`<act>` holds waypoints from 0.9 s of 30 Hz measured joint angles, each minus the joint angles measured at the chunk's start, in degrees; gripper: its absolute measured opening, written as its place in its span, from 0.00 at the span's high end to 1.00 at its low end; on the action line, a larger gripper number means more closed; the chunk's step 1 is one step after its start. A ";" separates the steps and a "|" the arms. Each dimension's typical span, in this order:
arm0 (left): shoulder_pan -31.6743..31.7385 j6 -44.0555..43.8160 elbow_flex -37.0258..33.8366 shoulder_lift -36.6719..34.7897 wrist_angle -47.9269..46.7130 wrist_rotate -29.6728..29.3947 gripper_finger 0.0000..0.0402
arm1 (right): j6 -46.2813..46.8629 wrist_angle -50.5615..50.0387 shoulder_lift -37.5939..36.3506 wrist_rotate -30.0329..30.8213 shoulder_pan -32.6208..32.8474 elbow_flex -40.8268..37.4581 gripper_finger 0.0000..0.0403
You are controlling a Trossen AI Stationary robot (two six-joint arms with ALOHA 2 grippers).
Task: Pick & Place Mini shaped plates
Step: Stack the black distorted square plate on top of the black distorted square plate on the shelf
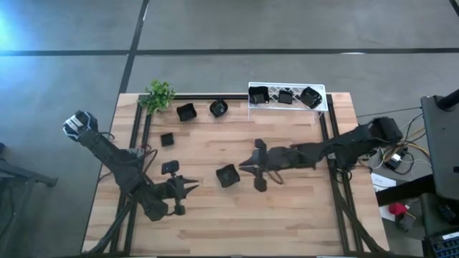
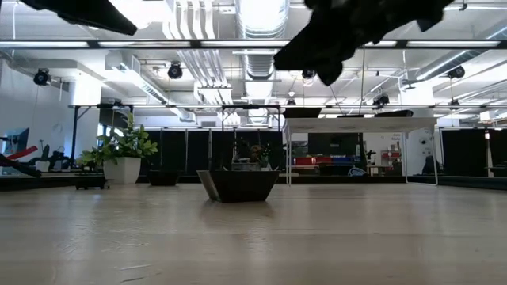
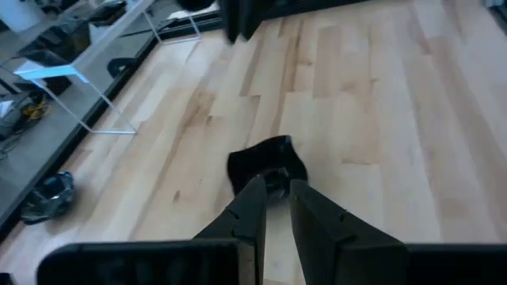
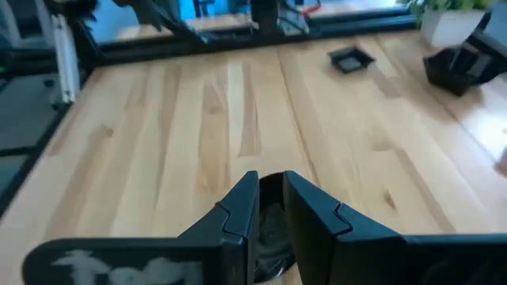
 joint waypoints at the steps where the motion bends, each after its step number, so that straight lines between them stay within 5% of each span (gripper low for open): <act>1: -0.39 0.01 -0.52 0.00 0.76 -0.05 0.86 | -0.04 -0.49 1.22 0.00 -0.10 1.07 0.86; 27: -1.05 4.42 -3.24 -0.31 3.59 -0.66 0.86 | -1.40 -16.24 14.99 0.38 -0.42 19.84 0.86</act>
